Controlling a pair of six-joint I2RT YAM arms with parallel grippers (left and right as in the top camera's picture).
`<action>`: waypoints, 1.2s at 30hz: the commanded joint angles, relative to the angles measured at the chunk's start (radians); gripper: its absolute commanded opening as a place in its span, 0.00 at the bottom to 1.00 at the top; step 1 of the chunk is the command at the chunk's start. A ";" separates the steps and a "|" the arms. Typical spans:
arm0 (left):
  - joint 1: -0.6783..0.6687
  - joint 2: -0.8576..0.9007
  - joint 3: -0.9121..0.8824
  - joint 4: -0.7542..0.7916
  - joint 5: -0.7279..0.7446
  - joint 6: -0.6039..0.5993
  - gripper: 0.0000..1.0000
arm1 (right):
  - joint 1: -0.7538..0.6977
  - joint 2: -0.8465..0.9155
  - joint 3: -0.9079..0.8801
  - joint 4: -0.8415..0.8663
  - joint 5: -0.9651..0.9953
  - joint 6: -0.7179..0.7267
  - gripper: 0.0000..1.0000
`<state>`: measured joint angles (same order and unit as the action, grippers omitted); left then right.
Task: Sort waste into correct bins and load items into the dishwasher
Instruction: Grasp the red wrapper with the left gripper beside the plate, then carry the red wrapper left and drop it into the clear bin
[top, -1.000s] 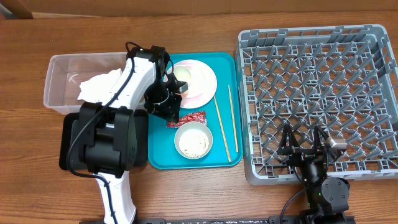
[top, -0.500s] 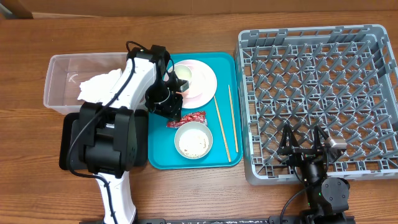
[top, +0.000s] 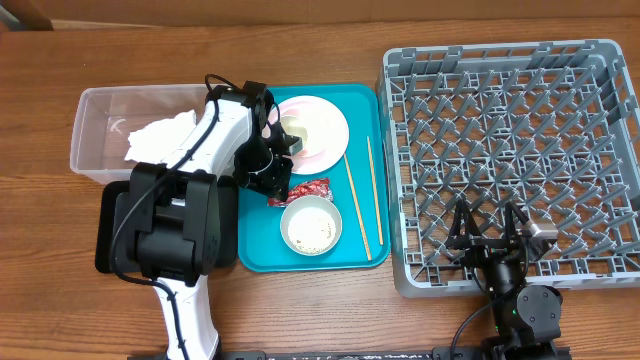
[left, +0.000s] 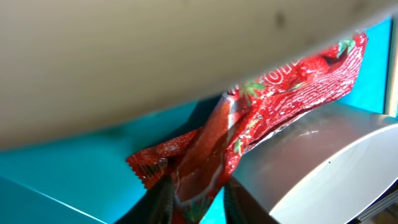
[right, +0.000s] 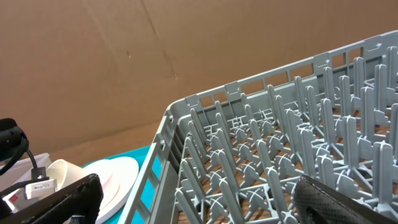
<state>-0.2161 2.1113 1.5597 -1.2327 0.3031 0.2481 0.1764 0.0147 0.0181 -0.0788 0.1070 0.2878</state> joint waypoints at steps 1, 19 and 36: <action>-0.008 -0.030 -0.003 0.003 -0.007 0.025 0.22 | -0.007 -0.009 -0.010 0.005 -0.005 0.000 1.00; -0.006 -0.034 0.341 -0.206 -0.035 -0.020 0.04 | -0.007 -0.009 -0.010 0.006 -0.004 0.000 1.00; 0.222 -0.034 0.570 -0.275 -0.292 -0.452 0.04 | -0.007 -0.009 -0.010 0.005 -0.005 0.000 1.00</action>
<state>-0.0490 2.1021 2.1120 -1.5043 0.0505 -0.1143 0.1764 0.0147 0.0181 -0.0792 0.1070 0.2874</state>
